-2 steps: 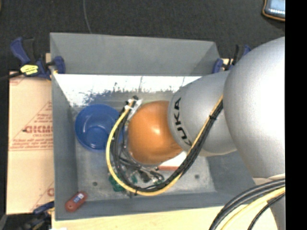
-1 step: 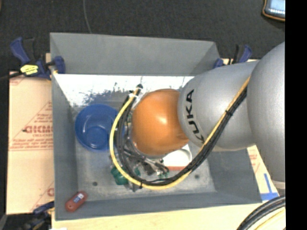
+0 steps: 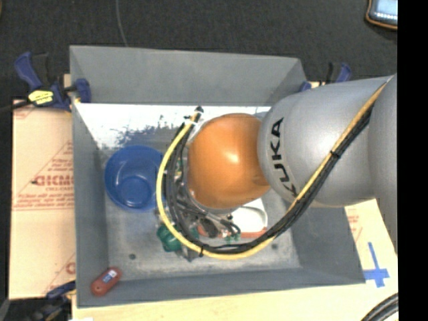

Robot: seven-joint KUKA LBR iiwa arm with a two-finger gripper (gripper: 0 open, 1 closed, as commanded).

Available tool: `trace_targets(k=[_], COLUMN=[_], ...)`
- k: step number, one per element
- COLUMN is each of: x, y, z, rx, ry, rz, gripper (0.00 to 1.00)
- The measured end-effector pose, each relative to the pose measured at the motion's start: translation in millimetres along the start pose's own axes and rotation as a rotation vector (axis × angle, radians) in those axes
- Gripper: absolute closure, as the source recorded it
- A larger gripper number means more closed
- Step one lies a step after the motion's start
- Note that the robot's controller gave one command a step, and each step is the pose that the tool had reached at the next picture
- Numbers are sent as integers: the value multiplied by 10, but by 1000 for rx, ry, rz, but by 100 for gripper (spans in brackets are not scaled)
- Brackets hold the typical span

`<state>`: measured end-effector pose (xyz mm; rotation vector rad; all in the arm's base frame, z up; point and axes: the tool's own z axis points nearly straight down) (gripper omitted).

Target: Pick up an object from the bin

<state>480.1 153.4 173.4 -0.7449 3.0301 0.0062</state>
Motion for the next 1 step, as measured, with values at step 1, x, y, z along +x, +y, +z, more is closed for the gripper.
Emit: trace_targets(k=[1], x=[-1], y=[0], z=[-163], rx=[0], ry=[1], rz=[1], gripper=[100])
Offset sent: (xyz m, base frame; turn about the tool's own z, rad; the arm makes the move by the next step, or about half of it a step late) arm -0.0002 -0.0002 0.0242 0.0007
